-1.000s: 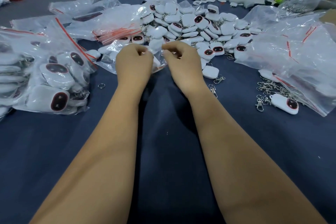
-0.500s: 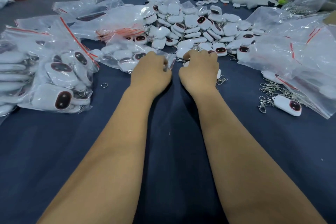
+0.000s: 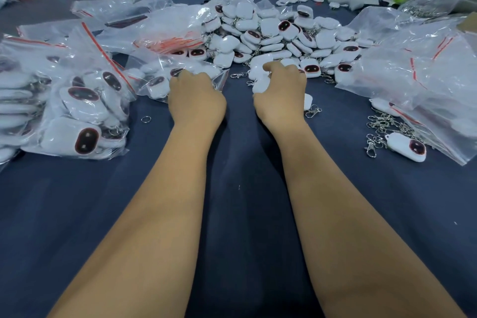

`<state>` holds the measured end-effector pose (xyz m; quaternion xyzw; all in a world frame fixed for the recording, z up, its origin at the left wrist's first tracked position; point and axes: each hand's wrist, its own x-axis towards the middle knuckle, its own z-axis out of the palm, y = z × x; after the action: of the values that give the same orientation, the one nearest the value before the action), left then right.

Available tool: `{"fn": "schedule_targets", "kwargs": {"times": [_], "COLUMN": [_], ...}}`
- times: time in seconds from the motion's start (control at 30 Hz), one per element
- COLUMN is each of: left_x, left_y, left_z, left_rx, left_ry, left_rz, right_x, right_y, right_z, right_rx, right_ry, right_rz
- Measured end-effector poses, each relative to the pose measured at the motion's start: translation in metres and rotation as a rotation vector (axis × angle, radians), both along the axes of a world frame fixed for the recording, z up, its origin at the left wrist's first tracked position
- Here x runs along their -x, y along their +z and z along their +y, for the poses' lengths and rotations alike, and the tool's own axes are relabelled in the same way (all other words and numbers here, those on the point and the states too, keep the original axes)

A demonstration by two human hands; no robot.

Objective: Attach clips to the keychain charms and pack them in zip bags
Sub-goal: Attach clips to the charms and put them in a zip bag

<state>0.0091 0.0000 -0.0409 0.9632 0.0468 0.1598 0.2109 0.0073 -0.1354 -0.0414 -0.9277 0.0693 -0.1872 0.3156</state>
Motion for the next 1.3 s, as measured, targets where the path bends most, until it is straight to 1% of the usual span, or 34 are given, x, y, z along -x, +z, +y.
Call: {"fn": "schedule_targets", "kwargs": {"times": [0.13, 0.2, 0.27, 0.3, 0.33, 0.37, 0.43, 0.47, 0.53, 0.63, 0.73, 0.77, 0.83, 0.93, 1.03, 1.07, 1.13, 1.2, 1.3], "left_x": [-0.001, -0.002, 0.000, 0.003, 0.004, 0.005, 0.007, 0.007, 0.008, 0.004, 0.001, 0.002, 0.002, 0.003, 0.002, 0.001, 0.000, 0.000, 0.000], "left_y": [-0.001, 0.000, 0.003, 0.005, 0.007, 0.008, 0.010, 0.010, 0.012, 0.014, 0.016, 0.016, 0.014, 0.010, 0.009, 0.008, 0.007, 0.007, 0.008], "left_z": [0.001, -0.001, -0.003, -0.005, -0.007, -0.009, -0.012, -0.014, -0.016, -0.015, -0.013, -0.012, -0.010, -0.009, -0.007, -0.007, -0.007, -0.008, -0.010], "left_rx": [0.077, 0.141, 0.311, 0.428, 0.545, 0.658, 0.877, 0.979, 1.119, 1.208, 1.310, 1.325, 1.271, 1.126, 1.105, 1.102, 1.071, 1.063, 1.139], "left_ry": [-0.017, -0.055, -0.115, -0.155, -0.197, -0.234, -0.287, -0.308, -0.324, -0.299, -0.267, -0.280, -0.337, -0.416, -0.411, -0.397, -0.379, -0.364, -0.329], "left_rz": [-0.019, -0.126, -0.274, -0.312, -0.305, -0.259, -0.112, -0.049, 0.021, 0.050, 0.109, 0.122, 0.115, 0.103, 0.106, 0.106, 0.111, 0.112, 0.107], "right_x": [-0.003, -0.002, -0.002, -0.001, 0.001, 0.003, 0.007, 0.008, 0.010, 0.011, 0.012, 0.012, 0.012, 0.009, 0.004, 0.003, 0.001, 0.000, 0.003], "right_y": [-0.001, 0.000, 0.000, 0.000, 0.001, 0.002, 0.007, 0.008, 0.010, 0.010, 0.010, 0.010, 0.011, 0.010, 0.011, 0.010, 0.008, 0.007, 0.006], "right_z": [-0.002, -0.001, 0.001, 0.003, 0.005, 0.007, 0.011, 0.012, 0.013, 0.016, 0.017, 0.017, 0.016, 0.014, 0.012, 0.012, 0.013, 0.014, 0.014], "right_rx": [-0.015, -0.040, -0.087, -0.126, -0.204, -0.318, -0.542, -0.590, -0.587, -0.562, -0.548, -0.561, -0.619, -0.802, -1.000, -1.038, -1.033, -1.004, -1.051], "right_ry": [-0.009, 0.007, 0.034, 0.046, 0.058, 0.070, 0.104, 0.123, 0.171, 0.213, 0.184, 0.180, 0.190, 0.225, 0.236, 0.235, 0.225, 0.241, 0.245], "right_rz": [0.014, 0.006, -0.026, -0.055, -0.092, -0.131, -0.217, -0.253, -0.292, -0.316, -0.316, -0.308, -0.288, -0.246, -0.148, -0.105, -0.040, -0.036, -0.045]}}
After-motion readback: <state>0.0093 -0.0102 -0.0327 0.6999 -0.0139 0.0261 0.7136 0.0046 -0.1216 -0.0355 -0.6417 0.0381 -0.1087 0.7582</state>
